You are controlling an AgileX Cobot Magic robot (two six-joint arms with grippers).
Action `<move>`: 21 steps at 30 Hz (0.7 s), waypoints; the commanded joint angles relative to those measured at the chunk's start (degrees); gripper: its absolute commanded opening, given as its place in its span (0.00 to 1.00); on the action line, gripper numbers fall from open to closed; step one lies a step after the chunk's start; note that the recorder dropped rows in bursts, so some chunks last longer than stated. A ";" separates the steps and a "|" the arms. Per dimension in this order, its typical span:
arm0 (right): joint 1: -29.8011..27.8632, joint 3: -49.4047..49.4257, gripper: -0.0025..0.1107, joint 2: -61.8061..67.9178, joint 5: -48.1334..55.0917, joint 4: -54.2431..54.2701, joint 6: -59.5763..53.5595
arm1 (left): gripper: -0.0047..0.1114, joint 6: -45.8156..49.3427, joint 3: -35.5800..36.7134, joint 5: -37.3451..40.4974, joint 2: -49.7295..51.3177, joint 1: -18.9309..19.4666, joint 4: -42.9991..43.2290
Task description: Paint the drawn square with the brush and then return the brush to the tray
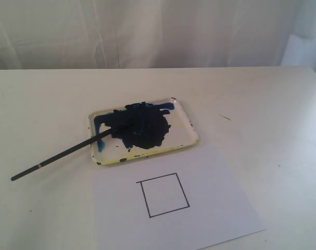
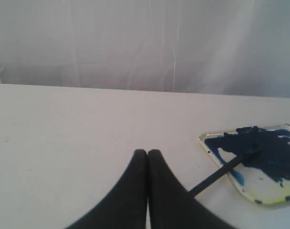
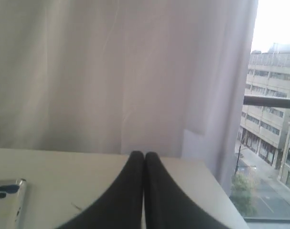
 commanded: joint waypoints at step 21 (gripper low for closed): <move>0.00 -21.65 0.02 6.38 19.80 2.90 8.71 | 0.04 -6.46 -24.96 24.78 -0.29 0.11 -0.85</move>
